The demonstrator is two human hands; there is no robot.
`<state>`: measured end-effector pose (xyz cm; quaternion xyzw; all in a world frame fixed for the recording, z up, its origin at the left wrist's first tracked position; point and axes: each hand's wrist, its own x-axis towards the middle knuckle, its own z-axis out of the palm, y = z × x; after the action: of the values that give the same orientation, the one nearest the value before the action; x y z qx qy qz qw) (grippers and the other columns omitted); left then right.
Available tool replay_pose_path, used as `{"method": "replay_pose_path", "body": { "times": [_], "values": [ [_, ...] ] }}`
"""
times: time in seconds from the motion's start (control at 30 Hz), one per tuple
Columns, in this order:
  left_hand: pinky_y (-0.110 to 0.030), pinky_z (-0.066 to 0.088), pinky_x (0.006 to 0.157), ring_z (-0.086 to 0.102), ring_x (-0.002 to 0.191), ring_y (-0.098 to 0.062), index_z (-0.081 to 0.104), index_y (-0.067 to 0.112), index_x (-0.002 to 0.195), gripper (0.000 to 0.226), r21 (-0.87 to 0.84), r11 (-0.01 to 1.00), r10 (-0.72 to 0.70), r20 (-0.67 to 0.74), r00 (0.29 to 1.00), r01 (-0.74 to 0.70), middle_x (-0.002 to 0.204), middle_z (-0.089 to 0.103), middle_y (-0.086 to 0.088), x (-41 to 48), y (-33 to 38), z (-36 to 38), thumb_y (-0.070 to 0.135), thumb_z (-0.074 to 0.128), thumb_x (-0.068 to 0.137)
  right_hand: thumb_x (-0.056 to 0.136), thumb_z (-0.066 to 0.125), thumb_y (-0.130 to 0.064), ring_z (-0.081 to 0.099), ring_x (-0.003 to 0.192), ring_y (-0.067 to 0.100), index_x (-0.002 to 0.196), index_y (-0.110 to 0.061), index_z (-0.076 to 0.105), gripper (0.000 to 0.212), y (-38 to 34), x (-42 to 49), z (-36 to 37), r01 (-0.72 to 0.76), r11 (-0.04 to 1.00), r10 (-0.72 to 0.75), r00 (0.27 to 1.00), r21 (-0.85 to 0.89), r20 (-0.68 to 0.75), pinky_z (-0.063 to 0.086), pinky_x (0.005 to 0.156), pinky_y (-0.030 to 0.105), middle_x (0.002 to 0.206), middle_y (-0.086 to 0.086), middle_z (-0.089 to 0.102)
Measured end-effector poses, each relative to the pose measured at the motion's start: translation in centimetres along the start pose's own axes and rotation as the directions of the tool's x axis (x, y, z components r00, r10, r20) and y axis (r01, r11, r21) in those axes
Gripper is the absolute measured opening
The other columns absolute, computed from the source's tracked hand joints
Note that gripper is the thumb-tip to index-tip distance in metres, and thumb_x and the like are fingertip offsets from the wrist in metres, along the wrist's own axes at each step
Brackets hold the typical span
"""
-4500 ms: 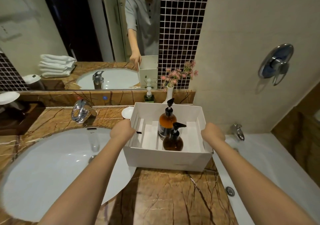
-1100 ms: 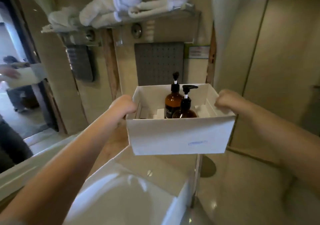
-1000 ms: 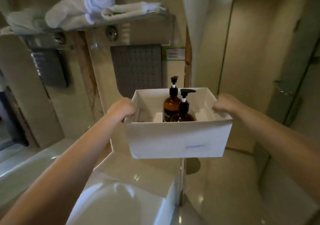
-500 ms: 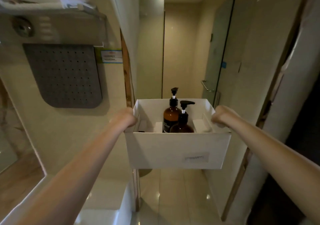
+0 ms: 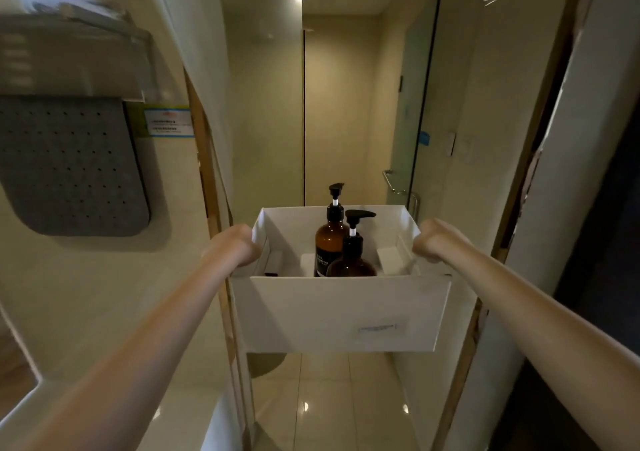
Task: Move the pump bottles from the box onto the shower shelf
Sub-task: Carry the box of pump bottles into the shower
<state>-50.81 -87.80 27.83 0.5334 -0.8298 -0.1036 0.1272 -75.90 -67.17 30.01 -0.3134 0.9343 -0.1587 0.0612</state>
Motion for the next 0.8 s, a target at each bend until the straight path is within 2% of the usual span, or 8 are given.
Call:
{"method": "replay_pose_path", "body": {
  "times": [0.17,0.23,0.33,0.4,0.53,0.63,0.7,0.8],
  "values": [
    [-0.031,0.043,0.066,0.051,0.068,-0.024,0.044,0.015,0.062,0.018,0.039,0.999,-0.026,-0.029,0.999,0.027,0.068,0.049,-0.005,2.2,2.0,0.0,0.017,0.052,0.078,0.081,0.051,-0.006,0.064,0.075,0.027,0.08,-0.004,0.063,0.012,0.1,3.6,-0.8,0.037,0.999,-0.036,0.999,0.022,-0.014,0.05,0.064,0.032,0.075,0.009,0.062],
    [-0.03,0.041,0.063,0.047,0.06,-0.019,0.044,0.015,0.063,0.019,0.043,0.999,-0.029,-0.032,0.999,0.031,0.068,0.049,-0.005,3.3,2.8,-0.3,0.017,0.054,0.079,0.08,0.051,-0.005,0.06,0.067,0.025,0.076,-0.005,0.062,0.012,-0.1,5.0,-1.1,0.043,0.999,-0.042,0.999,0.028,-0.024,0.046,0.059,0.028,0.07,0.008,0.06],
    [-0.03,0.04,0.061,0.046,0.059,-0.018,0.046,0.012,0.068,0.015,0.056,0.998,-0.038,-0.028,0.999,0.04,0.069,0.049,-0.005,5.3,3.7,-0.2,0.016,0.055,0.079,0.078,0.051,-0.005,0.057,0.061,0.024,0.07,-0.005,0.059,0.012,-0.6,7.1,-1.2,0.032,0.999,-0.032,0.999,0.023,-0.019,0.042,0.057,0.025,0.066,0.009,0.059],
    [-0.031,0.043,0.062,0.053,0.066,-0.021,0.05,0.011,0.08,0.008,0.048,0.998,-0.036,-0.024,0.999,0.037,0.072,0.052,-0.006,7.0,4.4,0.0,0.017,0.055,0.079,0.078,0.051,-0.006,0.057,0.061,0.025,0.068,-0.005,0.058,0.012,-0.8,9.0,-1.0,0.02,0.999,-0.02,1.0,0.028,-0.011,0.042,0.057,0.025,0.066,0.01,0.059],
    [-0.036,0.047,0.079,0.058,0.096,-0.031,0.051,0.009,0.108,0.029,0.026,0.999,-0.028,0.053,0.998,0.027,0.103,0.058,-0.014,10.9,5.4,0.7,0.019,0.054,0.081,0.08,0.056,-0.008,0.061,0.067,0.027,0.069,-0.005,0.058,0.011,-1.7,12.9,-0.4,0.0,1.0,0.0,1.0,0.015,0.014,0.045,0.061,0.028,0.073,0.011,0.062],
    [-0.04,0.048,0.089,0.057,0.105,-0.034,0.051,0.006,0.114,0.037,0.008,1.0,-0.016,0.077,0.997,0.016,0.116,0.058,-0.019,14.6,6.0,1.5,0.017,0.057,0.08,0.079,0.059,-0.01,0.064,0.073,0.028,0.077,-0.003,0.062,0.007,-2.8,16.2,-0.2,-0.028,1.0,0.028,0.999,-0.003,0.031,0.047,0.065,0.029,0.078,0.012,0.065],
    [-0.041,0.047,0.093,0.056,0.11,-0.035,0.051,0.004,0.119,0.039,-0.005,1.0,0.0,0.074,0.997,0.0,0.122,0.056,-0.021,17.6,6.6,1.5,0.015,0.056,0.082,0.079,0.059,-0.01,0.065,0.078,0.028,0.089,-0.002,0.064,0.014,-3.8,18.6,-0.2,-0.038,0.999,0.037,0.999,0.004,0.029,0.049,0.067,0.03,0.077,0.01,0.064],
    [-0.037,0.045,0.092,0.055,0.113,-0.033,0.053,0.002,0.118,0.034,-0.03,0.999,0.037,0.091,0.995,-0.035,0.124,0.056,-0.02,21.6,7.5,1.0,0.014,0.051,0.086,0.082,0.057,-0.01,0.066,0.09,0.031,0.106,-0.002,0.061,0.026,-5.5,22.0,-0.5,-0.049,0.999,0.049,0.998,0.005,0.025,0.052,0.076,0.034,0.098,0.015,0.067]
  ]
}}
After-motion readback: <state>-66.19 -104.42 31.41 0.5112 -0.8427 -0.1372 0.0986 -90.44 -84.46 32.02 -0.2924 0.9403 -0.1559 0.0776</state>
